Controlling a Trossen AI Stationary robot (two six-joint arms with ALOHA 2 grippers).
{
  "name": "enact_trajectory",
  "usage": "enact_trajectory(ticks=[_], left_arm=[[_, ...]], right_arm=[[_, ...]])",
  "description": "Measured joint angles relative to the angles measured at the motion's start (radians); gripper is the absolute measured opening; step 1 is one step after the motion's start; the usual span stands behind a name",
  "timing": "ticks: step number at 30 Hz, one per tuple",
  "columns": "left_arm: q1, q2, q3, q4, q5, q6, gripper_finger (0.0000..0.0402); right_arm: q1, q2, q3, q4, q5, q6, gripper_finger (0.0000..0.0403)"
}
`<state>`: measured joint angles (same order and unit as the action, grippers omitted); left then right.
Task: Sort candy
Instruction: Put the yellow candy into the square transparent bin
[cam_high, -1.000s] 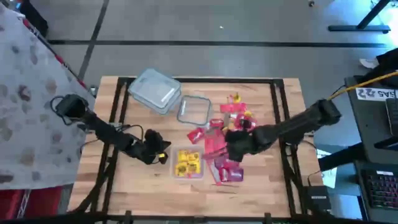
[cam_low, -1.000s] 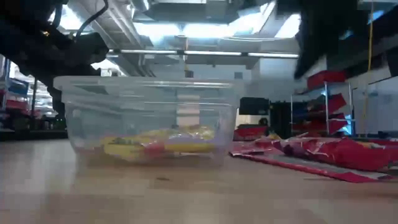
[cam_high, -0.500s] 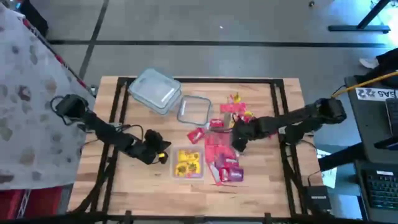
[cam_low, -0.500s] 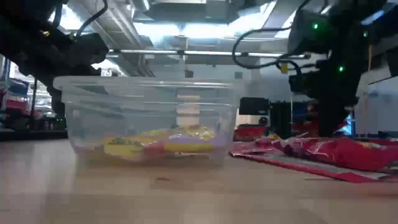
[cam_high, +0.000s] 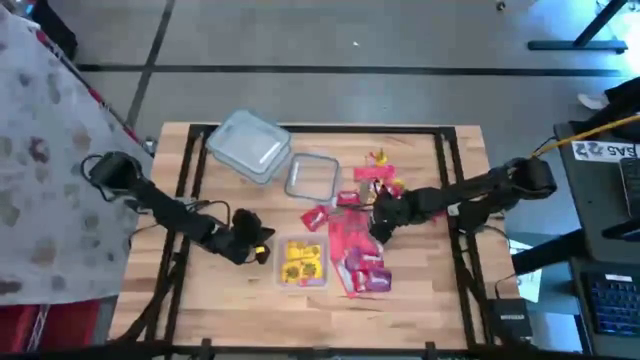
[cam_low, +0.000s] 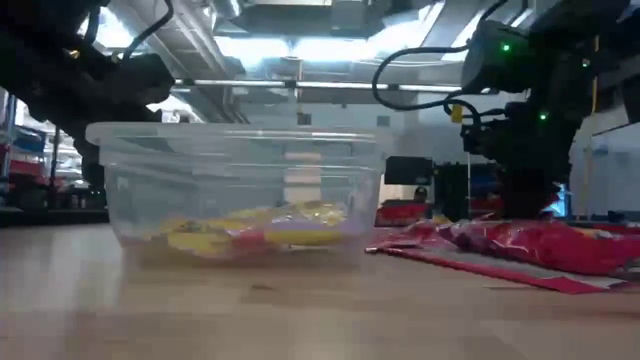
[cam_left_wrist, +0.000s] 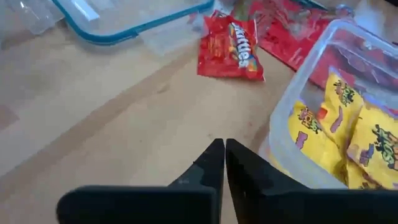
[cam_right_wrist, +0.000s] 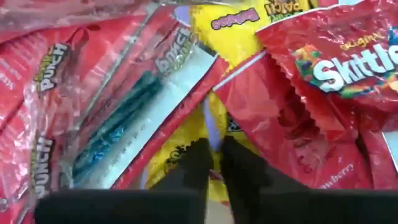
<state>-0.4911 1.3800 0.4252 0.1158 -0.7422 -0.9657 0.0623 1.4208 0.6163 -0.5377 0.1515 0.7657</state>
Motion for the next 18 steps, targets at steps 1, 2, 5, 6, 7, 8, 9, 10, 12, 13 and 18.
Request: enact_trajectory(ticks=[1,2,5,6,7,8,9,10,12,13,18], left_arm=[[0.0,0.0,0.0,-0.001,0.0,0.0,0.0],[0.0,0.0,0.0,-0.001,0.0,0.0,0.0],[0.0,0.0,0.0,-0.001,0.0,0.0,0.0],[0.0,0.0,0.0,-0.001,0.0,0.0,0.0],[0.0,0.0,0.0,0.0,0.0,0.0,0.0],[0.0,0.0,0.0,0.0,0.0,0.0,0.0],[0.0,0.0,0.0,-0.001,0.0,0.0,0.0],[0.0,0.0,0.0,0.0,0.0,0.0,0.0],[0.0,0.0,0.0,0.0,0.0,0.0,0.0],[0.0,0.0,0.0,0.0,0.0,0.0,0.0],[0.0,0.0,0.0,0.0,0.0,-0.008,0.0]], right_arm=[[0.009,-0.004,0.008,-0.028,-0.004,0.01,0.001],[0.021,-0.005,0.021,-0.066,-0.009,0.013,0.001],[0.069,-0.016,0.1,-0.192,0.005,0.014,0.0001],[0.086,-0.023,0.137,-0.224,0.023,0.02,0.0001],[0.105,-0.029,0.174,-0.259,0.041,0.029,0.0001],[0.123,-0.029,0.21,-0.302,0.062,0.039,0.0],[0.14,-0.029,0.242,-0.326,0.08,0.04,0.0],[0.157,-0.029,0.276,-0.33,0.094,0.04,0.0],[0.185,-0.027,0.339,-0.306,0.119,0.039,0.0],[0.199,-0.023,0.364,-0.297,0.135,0.033,0.0],[0.242,0.024,0.455,-0.306,0.182,-0.004,0.0]])
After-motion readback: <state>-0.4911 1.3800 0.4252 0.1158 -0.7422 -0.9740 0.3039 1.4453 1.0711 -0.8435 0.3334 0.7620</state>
